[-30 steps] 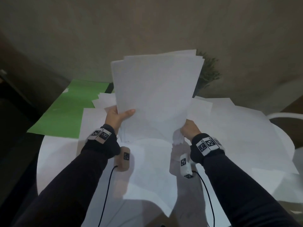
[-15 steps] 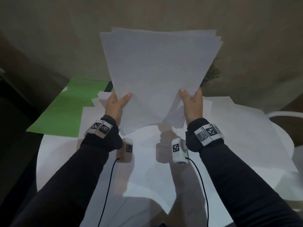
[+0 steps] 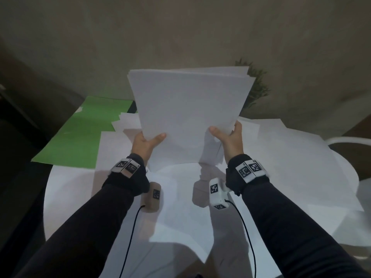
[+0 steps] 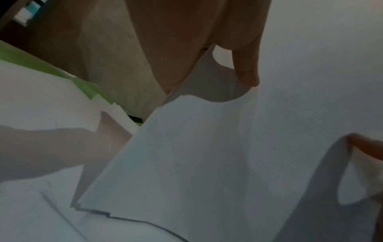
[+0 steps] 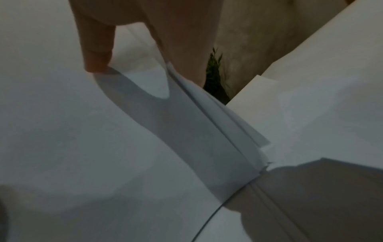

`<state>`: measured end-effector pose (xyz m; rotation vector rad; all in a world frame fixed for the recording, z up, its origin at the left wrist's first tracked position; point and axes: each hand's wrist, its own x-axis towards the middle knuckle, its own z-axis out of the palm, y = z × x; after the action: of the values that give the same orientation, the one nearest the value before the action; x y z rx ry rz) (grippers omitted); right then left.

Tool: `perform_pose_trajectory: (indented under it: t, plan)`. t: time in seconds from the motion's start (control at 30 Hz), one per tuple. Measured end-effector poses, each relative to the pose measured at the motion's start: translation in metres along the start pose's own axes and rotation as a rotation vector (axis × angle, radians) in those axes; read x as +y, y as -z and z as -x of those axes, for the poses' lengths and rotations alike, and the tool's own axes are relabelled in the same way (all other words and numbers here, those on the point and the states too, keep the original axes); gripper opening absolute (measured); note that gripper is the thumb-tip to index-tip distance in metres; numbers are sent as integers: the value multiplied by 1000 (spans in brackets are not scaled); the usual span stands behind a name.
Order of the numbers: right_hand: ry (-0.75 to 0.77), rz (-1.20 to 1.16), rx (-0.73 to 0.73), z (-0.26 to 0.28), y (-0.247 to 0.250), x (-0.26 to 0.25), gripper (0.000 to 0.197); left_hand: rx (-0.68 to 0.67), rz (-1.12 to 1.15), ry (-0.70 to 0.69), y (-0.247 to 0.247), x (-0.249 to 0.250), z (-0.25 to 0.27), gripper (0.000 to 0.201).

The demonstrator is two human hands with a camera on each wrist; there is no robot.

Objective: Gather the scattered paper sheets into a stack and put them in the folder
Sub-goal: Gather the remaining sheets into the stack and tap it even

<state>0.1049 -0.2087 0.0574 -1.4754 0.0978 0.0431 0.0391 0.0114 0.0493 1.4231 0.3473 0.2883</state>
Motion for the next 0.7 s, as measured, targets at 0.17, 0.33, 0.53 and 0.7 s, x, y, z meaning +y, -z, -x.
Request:
perform_pose_trajectory:
  t: [0.17, 0.33, 0.53, 0.7]
  plan:
    - [-110, 426, -198, -3, 9, 11, 75, -54, 14, 2, 10, 2, -1, 47]
    - [241, 120, -44, 5, -9, -19, 81, -77, 10, -17, 2, 10, -6, 46]
    - [-41, 347, -171, 0, -15, 3, 53, -28, -35, 27, -1, 4, -5, 21]
    - [57, 248, -67, 2, -11, 2, 37, 43, 12, 54, 3, 5, -8, 33]
